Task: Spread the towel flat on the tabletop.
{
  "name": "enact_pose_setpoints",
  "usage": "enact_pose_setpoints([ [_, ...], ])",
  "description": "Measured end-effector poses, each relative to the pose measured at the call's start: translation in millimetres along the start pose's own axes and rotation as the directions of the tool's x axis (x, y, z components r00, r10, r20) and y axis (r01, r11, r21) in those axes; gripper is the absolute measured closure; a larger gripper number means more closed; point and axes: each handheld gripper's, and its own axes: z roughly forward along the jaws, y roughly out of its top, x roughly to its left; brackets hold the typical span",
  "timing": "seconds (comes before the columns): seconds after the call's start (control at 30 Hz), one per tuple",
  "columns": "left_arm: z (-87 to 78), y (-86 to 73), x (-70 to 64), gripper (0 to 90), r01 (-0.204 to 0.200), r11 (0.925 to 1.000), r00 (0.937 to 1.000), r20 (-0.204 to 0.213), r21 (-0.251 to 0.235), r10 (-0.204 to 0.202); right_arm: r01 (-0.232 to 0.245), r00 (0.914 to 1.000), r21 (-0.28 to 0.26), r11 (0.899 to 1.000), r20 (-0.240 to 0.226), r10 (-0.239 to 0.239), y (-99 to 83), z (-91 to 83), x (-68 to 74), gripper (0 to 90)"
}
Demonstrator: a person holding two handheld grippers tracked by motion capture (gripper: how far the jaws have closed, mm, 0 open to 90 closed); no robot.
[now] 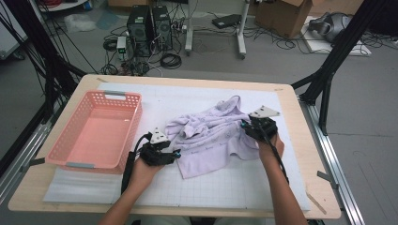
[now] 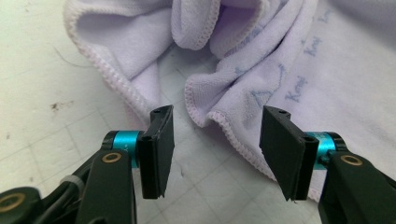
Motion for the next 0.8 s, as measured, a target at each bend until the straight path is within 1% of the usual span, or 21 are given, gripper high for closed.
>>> enact_pose_setpoints([
  [0.03,-1.3,-0.4,-0.2,45.3,0.012,0.9999,0.9999,0.008,-0.005,-0.012,-0.008,1.0000,-0.005,1.000,0.003,0.008,-4.7,-8.7,-3.5,62.5],
  [0.07,-2.9,-0.9,-0.4,45.2,0.016,0.9998,0.9997,0.019,-0.007,-0.016,-0.020,0.9997,-0.008,1.000,0.012,0.020,-10.4,-17.7,-6.4,62.5],
  [0.13,-5.4,-2.2,-1.7,45.3,0.018,0.9998,0.9993,0.033,-0.006,-0.018,-0.046,0.9988,-0.014,0.999,0.013,0.047,-25.2,-33.9,-12.7,63.1],
  [0.2,-7.4,-3.3,-3.9,45.4,0.018,0.9998,0.9987,0.047,-0.006,-0.018,-0.089,0.9960,0.002,0.996,0.011,0.089,-42.6,-46.8,-18.1,63.5],
  [0.27,-9.1,-4.1,-7.3,45.3,0.020,0.9998,0.9981,0.058,-0.006,-0.019,-0.140,0.9901,0.037,0.989,-0.007,0.140,-60.4,-54.5,-21.9,63.3],
  [0.3,-9.7,-4.5,-9.5,45.3,0.018,0.9998,0.9973,0.071,-0.006,-0.017,-0.161,0.9859,0.049,0.986,-0.038,0.163,-68.6,-56.4,-23.3,62.9],
  [0.33,-9.5,-5.1,-12.7,45.3,0.021,0.9998,0.9963,0.083,-0.005,-0.020,-0.170,0.9816,0.064,0.983,-0.078,0.175,-75.0,-56.6,-23.5,61.3],
  [0.4,-8.2,-7.0,-20.7,44.0,0.012,0.9998,0.9946,0.103,0.015,-0.014,-0.158,0.9720,0.103,0.982,-0.159,0.173,-81.9,-53.4,-20.3,57.7],
  [0.43,-6.8,-8.4,-25.4,43.1,0.002,0.9997,0.9938,0.111,0.026,-0.005,-0.153,0.9691,0.117,0.981,-0.177,0.172,-83.9,-50.7,-17.5,56.1],
  [0.47,-5.2,-9.9,-30.0,42.4,-0.009,0.9993,0.9934,0.114,0.038,0.004,-0.150,0.9688,0.133,0.980,-0.178,0.172,-85.6,-47.3,-14.8,55.8],
  [0.5,-3.4,-11.2,-34.6,41.5,-0.017,0.9987,0.9937,0.112,0.048,0.012,-0.150,0.9693,0.153,0.977,-0.171,0.176,-87.2,-43.2,-12.7,56.2],
  [0.53,-2.1,-12.7,-39.3,40.3,-0.033,0.9981,0.9947,0.099,0.052,0.028,-0.154,0.9702,0.172,0.973,-0.160,0.182,-89.1,-39.3,-11.5,57.2],
  [0.57,-1.9,-13.7,-44.3,37.4,-0.043,0.9980,0.9964,0.076,0.047,0.039,-0.183,0.9659,0.164,0.969,-0.154,0.208,-90.4,-38.8,-11.6,59.9],
  [0.6,-1.9,-14.5,-48.4,37.1,-0.058,0.9972,0.9969,0.056,0.048,0.055,-0.192,0.9638,0.166,0.967,-0.154,0.218,-90.6,-39.6,-11.1,67.0],
  [0.63,-2.0,-15.4,-52.3,37.4,-0.076,0.9959,0.9967,0.031,0.050,0.074,-0.195,0.9608,0.168,0.966,-0.165,0.223,-90.4,-41.3,-9.8,79.0],
  [0.67,-2.3,-16.2,-55.7,39.1,-0.087,0.9951,0.9962,0.011,0.046,0.087,-0.194,0.9588,0.170,0.966,-0.176,0.223,-90.3,-43.3,-6.8,82.4],
  [0.7,-2.9,-16.9,-58.1,44.3,-0.088,0.9954,0.9960,0.015,0.039,0.088,-0.184,0.9639,0.170,0.968,-0.162,0.211,-90.0,-45.4,-3.2,83.8],
  [0.73,-3.8,-17.6,-60.8,53.1,-0.098,0.9947,0.9949,0.026,0.032,0.097,-0.180,0.9658,0.171,0.969,-0.156,0.207,-90.2,-47.7,-0.9,84.2],
  [0.77,-5.2,-18.1,-63.4,64.4,-0.115,0.9928,0.9926,0.042,0.033,0.114,-0.185,0.9642,0.173,0.967,-0.158,0.213,-90.8,-50.1,0.7,84.4],
  [0.8,-6.3,-19.1,-66.8,78.2,-0.131,0.9910,0.9901,0.056,0.029,0.129,-0.191,0.9623,0.177,0.965,-0.159,0.220,-91.9,-53.1,1.9,84.4],
])
